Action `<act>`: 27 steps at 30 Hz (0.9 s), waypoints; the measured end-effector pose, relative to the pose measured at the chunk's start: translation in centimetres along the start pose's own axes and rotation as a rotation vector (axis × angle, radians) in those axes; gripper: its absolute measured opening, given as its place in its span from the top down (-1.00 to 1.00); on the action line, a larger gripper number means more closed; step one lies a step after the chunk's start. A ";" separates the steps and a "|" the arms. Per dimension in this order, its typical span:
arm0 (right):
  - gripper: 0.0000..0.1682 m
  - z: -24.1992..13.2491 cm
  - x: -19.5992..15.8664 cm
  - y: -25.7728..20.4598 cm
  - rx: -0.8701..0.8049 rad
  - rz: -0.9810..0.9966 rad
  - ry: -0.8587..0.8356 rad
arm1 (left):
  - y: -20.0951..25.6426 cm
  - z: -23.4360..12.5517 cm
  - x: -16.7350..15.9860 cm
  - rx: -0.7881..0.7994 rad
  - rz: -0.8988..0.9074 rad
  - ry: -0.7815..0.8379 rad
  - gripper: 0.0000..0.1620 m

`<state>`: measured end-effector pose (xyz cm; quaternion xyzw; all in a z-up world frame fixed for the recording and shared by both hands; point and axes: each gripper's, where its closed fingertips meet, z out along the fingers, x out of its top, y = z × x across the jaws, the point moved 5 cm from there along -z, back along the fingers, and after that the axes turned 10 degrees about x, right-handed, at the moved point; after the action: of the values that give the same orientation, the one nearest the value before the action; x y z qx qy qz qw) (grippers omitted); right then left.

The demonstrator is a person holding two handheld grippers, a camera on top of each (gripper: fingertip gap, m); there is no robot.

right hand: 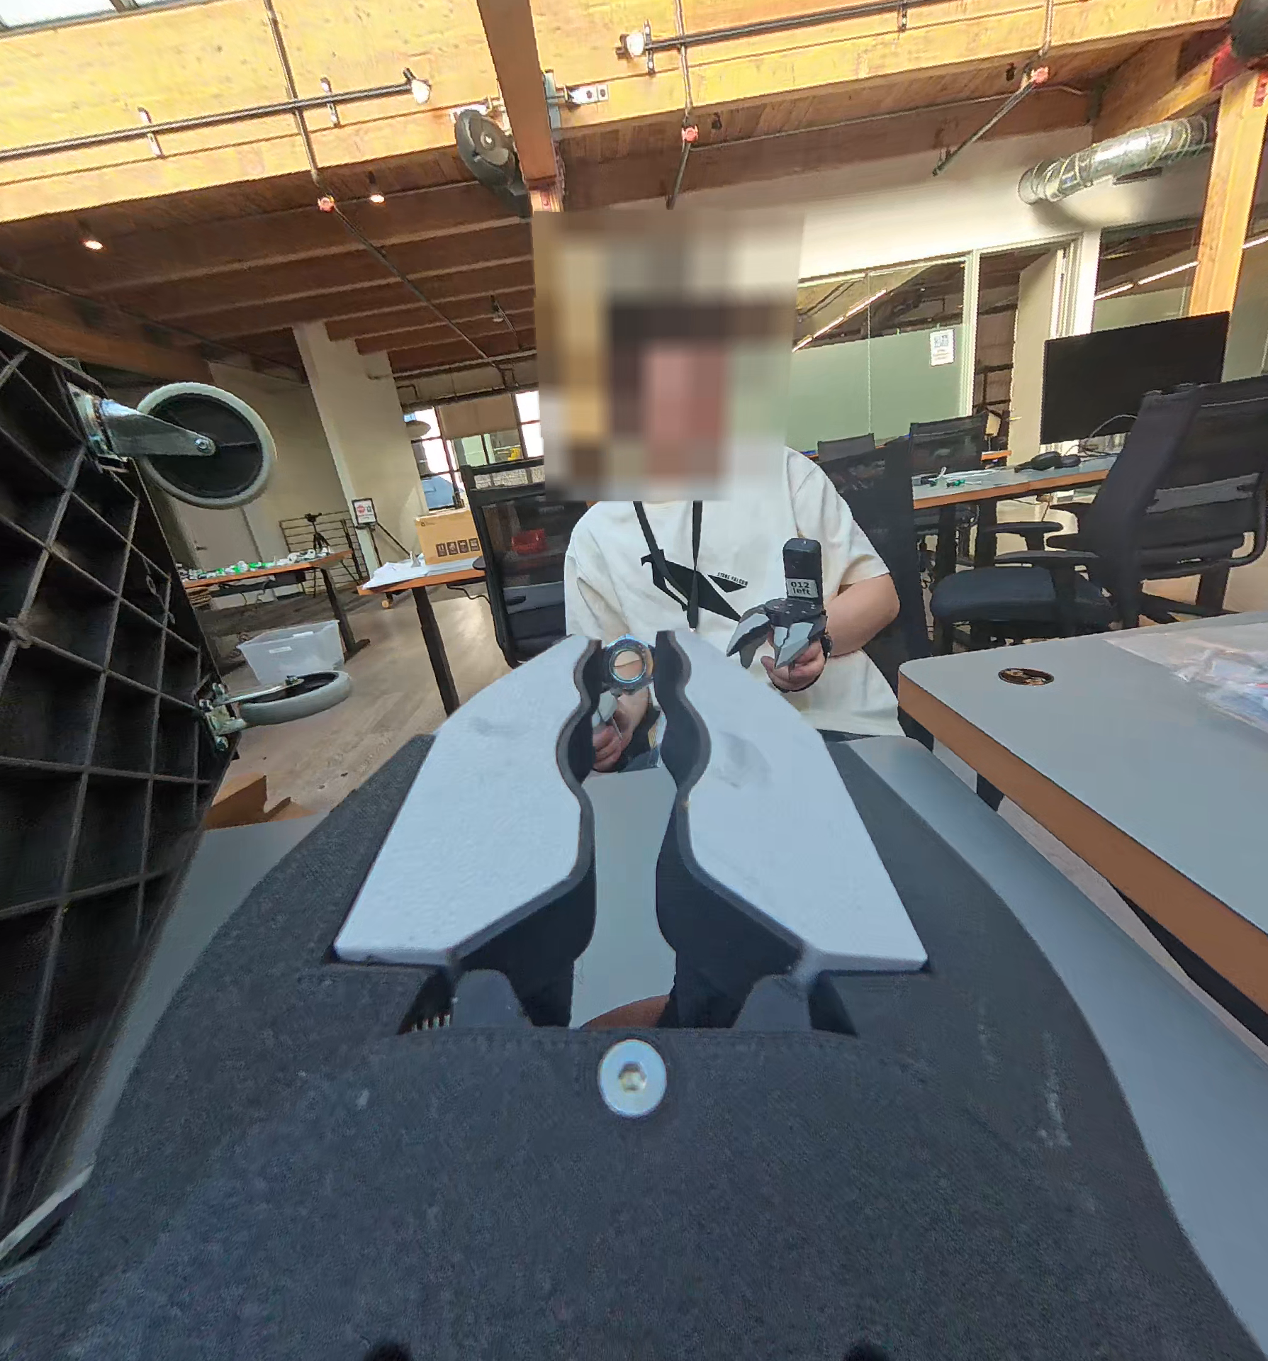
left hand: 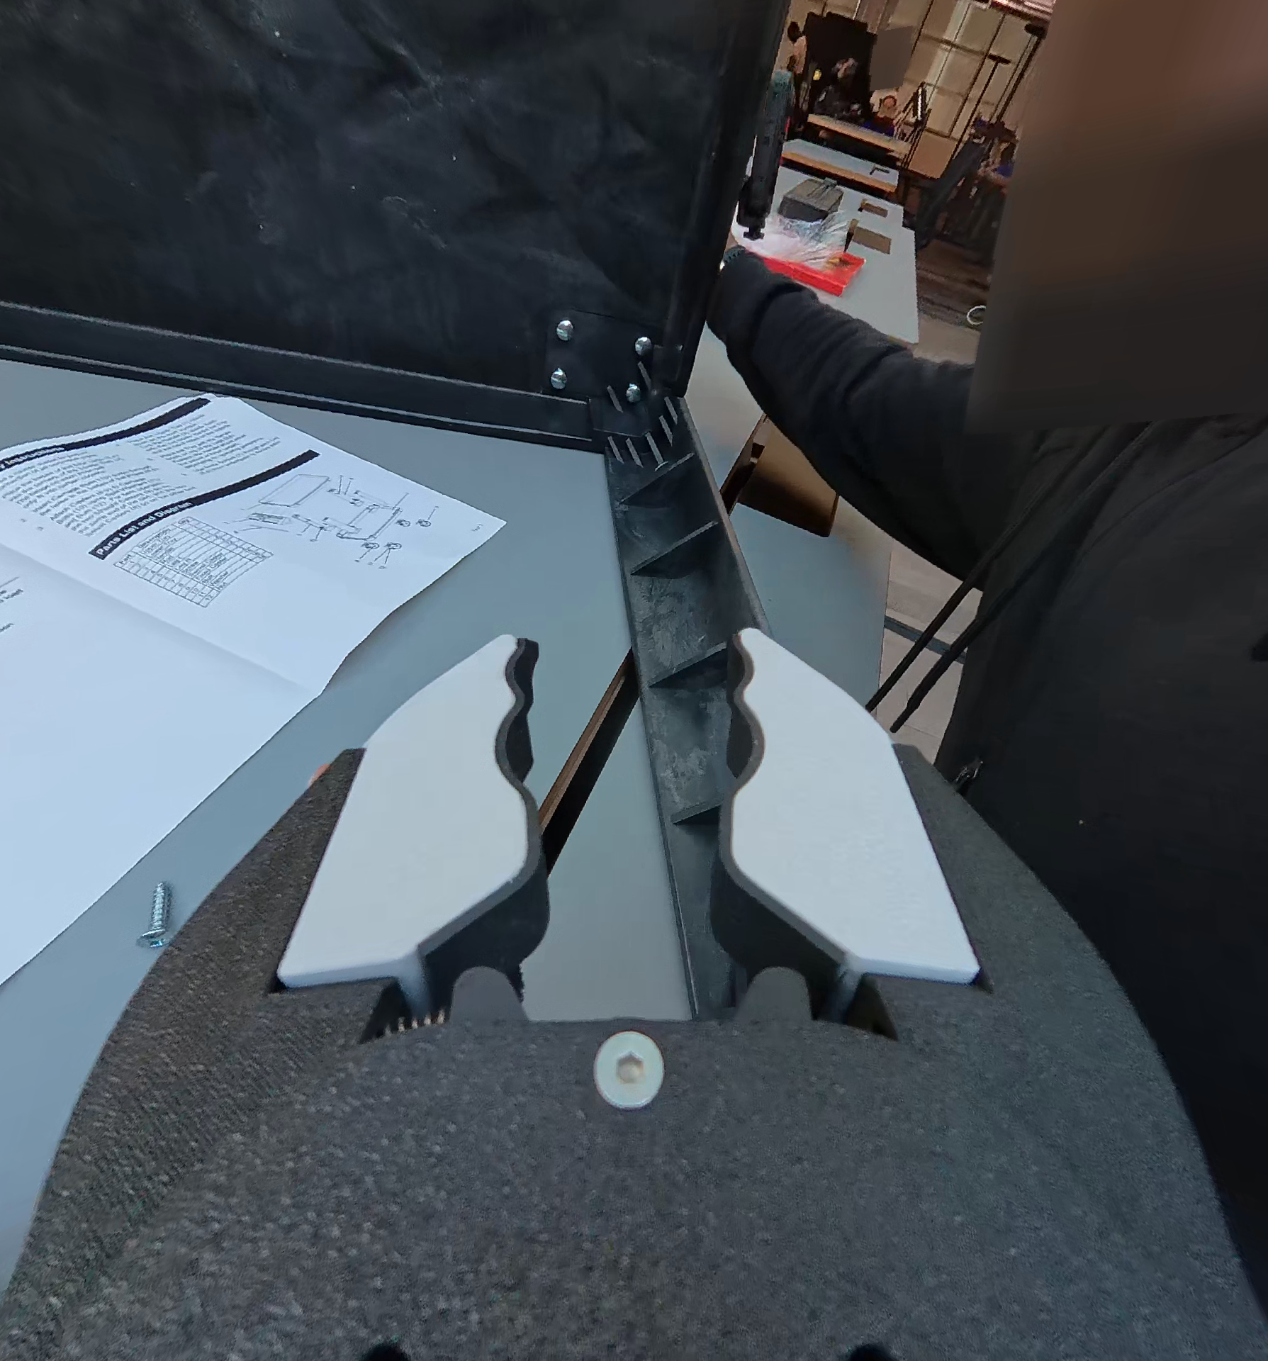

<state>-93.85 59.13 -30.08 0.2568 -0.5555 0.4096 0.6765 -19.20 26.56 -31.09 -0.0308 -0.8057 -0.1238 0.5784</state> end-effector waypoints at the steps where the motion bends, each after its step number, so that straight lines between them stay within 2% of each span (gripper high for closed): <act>1: 0.85 0.6 -0.3 0.1 0.000 -0.002 0.010 | 0.1 0.3 0.0 0.008 0.008 -0.012 0.38; 6: 0.85 3.2 -1.6 0.2 0.036 0.023 0.076 | 0.0 1.6 0.1 0.042 0.014 -0.045 0.37; 14: 0.85 6.3 -4.4 0.3 0.082 0.014 0.066 | -0.4 3.6 -0.2 0.078 0.002 -0.080 0.37; 27: 0.85 7.3 -4.7 0.4 0.083 -0.064 0.035 | 0.3 5.5 -1.2 0.078 -0.003 -0.111 0.37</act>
<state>-98.34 52.25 -32.83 0.2950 -0.5177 0.4146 0.6878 -23.83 28.23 -33.80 -0.0141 -0.8408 -0.0913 0.5334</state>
